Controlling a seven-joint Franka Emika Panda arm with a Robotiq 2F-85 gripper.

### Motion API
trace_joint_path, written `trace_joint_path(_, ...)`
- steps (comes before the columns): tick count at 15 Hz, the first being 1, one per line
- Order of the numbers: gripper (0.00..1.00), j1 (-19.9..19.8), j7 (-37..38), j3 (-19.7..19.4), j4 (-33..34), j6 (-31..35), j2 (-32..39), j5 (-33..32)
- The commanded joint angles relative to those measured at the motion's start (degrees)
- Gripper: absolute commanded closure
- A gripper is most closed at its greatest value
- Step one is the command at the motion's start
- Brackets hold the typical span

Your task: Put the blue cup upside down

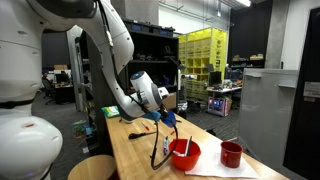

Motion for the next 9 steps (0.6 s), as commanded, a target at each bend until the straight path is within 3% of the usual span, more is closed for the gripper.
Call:
trace_joint_path(1, 0.99, 3.6, -2.3, -4.6, -2.5, 13.0, 1.7, 4.1)
trace_joint_path(2, 0.99, -0.4, 1.3, 4.7, -4.7, 6.6, -5.7, 3.4)
trace_joint_path(5, 0.99, -1.4, 7.1, 10.2, -7.3, 7.5, -5.8, 2.4)
trace_joint_path(9, 0.99, -0.7, 9.3, 12.9, -10.1, 6.7, -7.2, 4.2)
